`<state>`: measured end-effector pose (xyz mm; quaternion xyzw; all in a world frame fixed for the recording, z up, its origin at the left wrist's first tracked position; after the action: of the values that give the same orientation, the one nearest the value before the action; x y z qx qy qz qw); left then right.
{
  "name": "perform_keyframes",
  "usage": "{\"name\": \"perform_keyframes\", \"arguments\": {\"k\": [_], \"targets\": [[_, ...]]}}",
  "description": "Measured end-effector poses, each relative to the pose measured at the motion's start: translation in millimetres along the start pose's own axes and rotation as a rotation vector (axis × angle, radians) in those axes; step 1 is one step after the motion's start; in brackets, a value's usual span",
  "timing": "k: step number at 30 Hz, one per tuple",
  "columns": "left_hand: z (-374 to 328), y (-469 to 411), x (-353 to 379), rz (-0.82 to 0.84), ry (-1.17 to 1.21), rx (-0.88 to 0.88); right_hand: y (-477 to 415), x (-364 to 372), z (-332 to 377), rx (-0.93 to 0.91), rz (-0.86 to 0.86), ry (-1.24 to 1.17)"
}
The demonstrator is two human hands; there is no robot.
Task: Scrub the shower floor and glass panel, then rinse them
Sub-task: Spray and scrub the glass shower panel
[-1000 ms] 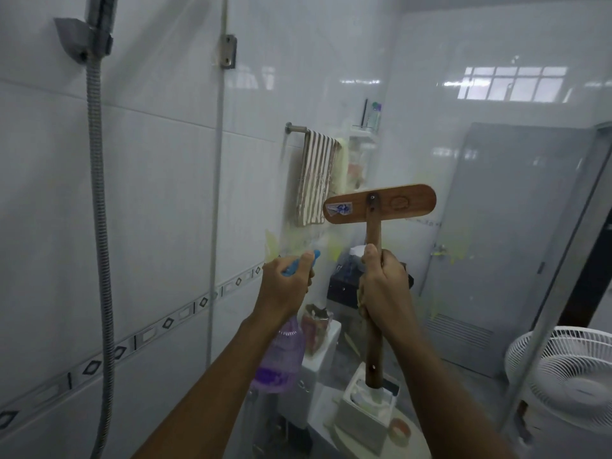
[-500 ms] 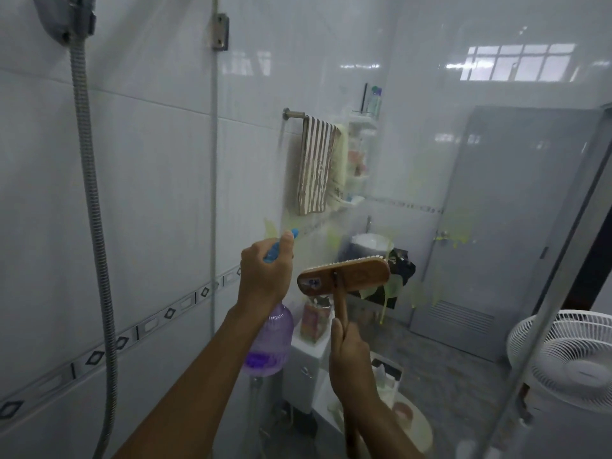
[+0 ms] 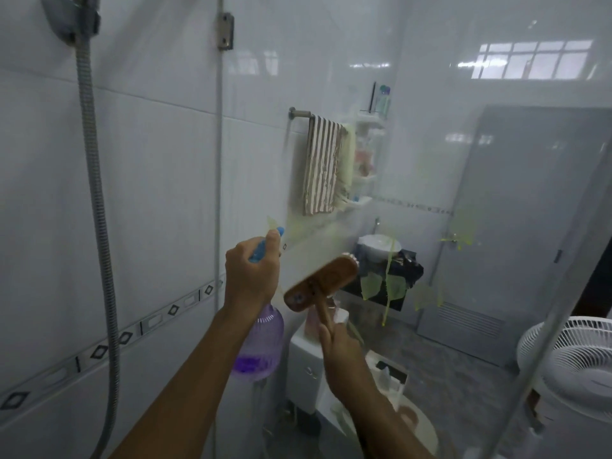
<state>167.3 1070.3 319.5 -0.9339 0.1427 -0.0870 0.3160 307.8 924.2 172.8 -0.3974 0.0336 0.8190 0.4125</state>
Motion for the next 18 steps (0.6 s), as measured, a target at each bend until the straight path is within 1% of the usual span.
{"name": "perform_keyframes", "arguments": {"k": [3,5,7,9,11,13,15,16,18], "targets": [[8,2,-2,-0.012,-0.048,-0.024,-8,-28,11,-0.039,-0.034,0.004],[13,5,-6,-0.048,-0.061,-0.048,-29,-52,45,-0.088,-0.078,-0.035],[21,6,-9,-0.077,-0.069,-0.081,-58,-74,86,-0.149,-0.138,-0.024],[28,5,-10,-0.089,-0.087,-0.12,-83,-79,116,-0.183,-0.155,0.0],[33,4,-16,-0.106,-0.134,-0.157,-91,-66,126,-0.19,-0.115,0.008],[37,5,-23,-0.111,-0.165,-0.179,-81,-42,108,-0.15,-0.043,0.031],[43,11,-27,-0.098,-0.191,-0.201,-62,-22,68,-0.089,0.029,0.062],[47,15,-28,-0.083,-0.181,-0.226,-52,-16,47,-0.065,0.062,0.055],[58,20,-30,-0.063,-0.142,-0.291,-35,-14,18,-0.035,0.099,-0.031]]}}
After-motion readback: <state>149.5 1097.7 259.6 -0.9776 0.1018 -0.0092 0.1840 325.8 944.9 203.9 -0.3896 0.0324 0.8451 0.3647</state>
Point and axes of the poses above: each hand's wrist, its own y-axis away from the middle knuckle, its own x-axis out of the palm, z = x × y, the point moved 8 cm from there along -y, towards the middle knuckle, and after that the axes turned 5 degrees about y, right-handed, at the moved point
